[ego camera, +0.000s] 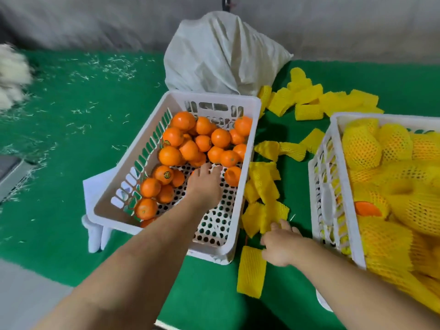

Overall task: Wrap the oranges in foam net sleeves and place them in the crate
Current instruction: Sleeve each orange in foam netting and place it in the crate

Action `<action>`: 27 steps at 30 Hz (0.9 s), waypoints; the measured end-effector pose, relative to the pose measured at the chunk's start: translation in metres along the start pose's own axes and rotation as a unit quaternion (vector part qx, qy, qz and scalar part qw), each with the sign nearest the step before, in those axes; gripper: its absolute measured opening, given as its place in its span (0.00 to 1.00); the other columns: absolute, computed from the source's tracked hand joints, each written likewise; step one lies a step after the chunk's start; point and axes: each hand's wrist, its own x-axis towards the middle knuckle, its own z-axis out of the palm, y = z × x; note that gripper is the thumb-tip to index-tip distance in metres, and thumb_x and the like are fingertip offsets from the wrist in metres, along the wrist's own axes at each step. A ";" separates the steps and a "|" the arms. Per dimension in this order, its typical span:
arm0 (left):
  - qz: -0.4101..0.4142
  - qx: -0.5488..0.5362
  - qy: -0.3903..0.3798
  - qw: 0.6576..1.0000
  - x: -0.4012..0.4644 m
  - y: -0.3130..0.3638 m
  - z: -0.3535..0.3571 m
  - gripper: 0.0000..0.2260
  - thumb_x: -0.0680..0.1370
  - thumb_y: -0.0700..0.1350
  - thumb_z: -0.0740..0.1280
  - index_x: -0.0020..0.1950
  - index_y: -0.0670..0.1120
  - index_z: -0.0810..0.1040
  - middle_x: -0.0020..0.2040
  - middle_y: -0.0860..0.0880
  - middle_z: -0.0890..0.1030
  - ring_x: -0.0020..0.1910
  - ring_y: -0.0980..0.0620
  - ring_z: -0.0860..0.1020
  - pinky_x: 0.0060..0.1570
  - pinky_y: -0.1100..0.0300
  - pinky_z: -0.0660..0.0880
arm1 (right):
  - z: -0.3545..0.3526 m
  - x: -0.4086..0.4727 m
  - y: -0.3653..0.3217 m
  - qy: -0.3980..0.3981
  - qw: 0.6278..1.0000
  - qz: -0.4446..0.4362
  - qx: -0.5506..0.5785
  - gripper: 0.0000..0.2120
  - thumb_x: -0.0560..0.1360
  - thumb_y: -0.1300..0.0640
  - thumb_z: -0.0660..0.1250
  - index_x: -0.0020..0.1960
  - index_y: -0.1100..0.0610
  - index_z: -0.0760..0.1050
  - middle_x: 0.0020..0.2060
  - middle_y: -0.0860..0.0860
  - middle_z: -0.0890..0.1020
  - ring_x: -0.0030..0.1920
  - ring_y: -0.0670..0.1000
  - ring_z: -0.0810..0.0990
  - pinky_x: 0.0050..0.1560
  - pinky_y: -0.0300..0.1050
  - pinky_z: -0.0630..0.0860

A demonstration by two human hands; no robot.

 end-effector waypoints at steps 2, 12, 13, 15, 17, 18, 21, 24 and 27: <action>-0.044 0.047 -0.077 0.995 0.014 -0.013 0.011 0.35 0.83 0.46 0.65 0.86 0.53 0.49 0.85 0.39 0.48 0.80 0.30 0.58 0.78 0.39 0.60 | 0.003 0.006 0.001 -0.011 1.000 0.001 -0.019 0.27 0.84 0.49 0.57 0.82 0.50 0.60 0.82 0.60 0.37 0.79 0.67 0.32 0.79 0.67 0.41; -0.157 0.018 -0.056 0.986 0.031 -0.036 0.050 0.24 0.86 0.55 0.52 0.79 0.47 0.66 0.75 0.42 0.70 0.67 0.33 0.74 0.60 0.43 0.72 | -0.013 -0.002 -0.019 0.272 0.950 -0.008 0.153 0.14 0.84 0.50 0.61 0.66 0.52 0.77 0.69 0.47 0.75 0.64 0.51 0.77 0.64 0.50 0.76; -0.156 0.004 -0.054 0.986 0.029 -0.033 0.048 0.22 0.87 0.53 0.53 0.78 0.46 0.66 0.74 0.41 0.70 0.66 0.35 0.74 0.61 0.43 0.73 | -0.019 -0.006 -0.015 0.316 0.929 -0.023 0.190 0.12 0.84 0.51 0.61 0.63 0.52 0.79 0.62 0.46 0.79 0.57 0.48 0.80 0.58 0.47 0.79; -0.168 -0.050 -0.056 0.983 0.027 -0.022 0.035 0.23 0.84 0.48 0.61 0.78 0.46 0.60 0.73 0.40 0.67 0.64 0.36 0.74 0.61 0.44 0.76 | -0.030 -0.016 -0.003 0.374 0.867 -0.048 0.326 0.09 0.83 0.54 0.65 0.59 0.51 0.82 0.53 0.43 0.82 0.50 0.44 0.81 0.52 0.43 0.80; -0.162 -0.186 -0.010 0.969 0.023 -0.010 0.014 0.32 0.82 0.48 0.68 0.80 0.47 0.55 0.74 0.40 0.64 0.67 0.35 0.73 0.63 0.45 0.74 | -0.039 -0.029 0.012 0.402 0.786 -0.057 0.467 0.07 0.81 0.56 0.70 0.54 0.45 0.81 0.48 0.38 0.83 0.50 0.40 0.81 0.50 0.40 0.80; -0.149 -0.257 0.030 0.954 0.020 -0.003 0.002 0.35 0.81 0.51 0.70 0.82 0.48 0.54 0.75 0.41 0.63 0.70 0.37 0.71 0.64 0.47 0.72 | -0.044 -0.036 0.022 0.419 0.752 -0.057 0.506 0.10 0.79 0.57 0.71 0.53 0.42 0.78 0.47 0.37 0.82 0.50 0.39 0.81 0.47 0.37 0.79; -0.048 -0.401 0.168 0.899 -0.007 0.031 -0.032 0.34 0.78 0.60 0.72 0.80 0.55 0.63 0.73 0.49 0.68 0.67 0.49 0.74 0.65 0.54 0.73 | -0.052 -0.054 0.051 0.469 0.690 -0.058 0.548 0.20 0.78 0.59 0.73 0.61 0.38 0.72 0.50 0.39 0.80 0.49 0.40 0.82 0.44 0.37 0.80; 0.057 -0.547 0.126 0.826 -0.048 0.073 -0.044 0.26 0.72 0.64 0.73 0.68 0.66 0.71 0.63 0.52 0.76 0.51 0.58 0.82 0.44 0.62 0.80 | -0.049 -0.068 0.063 0.476 0.658 -0.053 0.581 0.12 0.78 0.55 0.73 0.58 0.41 0.79 0.48 0.42 0.84 0.50 0.43 0.84 0.48 0.38 0.80; 0.140 -0.556 -0.064 0.817 -0.078 0.097 -0.036 0.24 0.69 0.62 0.75 0.64 0.66 0.75 0.58 0.51 0.79 0.43 0.57 0.83 0.39 0.64 0.78 | -0.036 -0.074 0.050 0.437 0.663 -0.087 0.602 0.06 0.79 0.58 0.72 0.47 0.48 0.84 0.42 0.49 0.87 0.44 0.54 0.86 0.47 0.55 0.85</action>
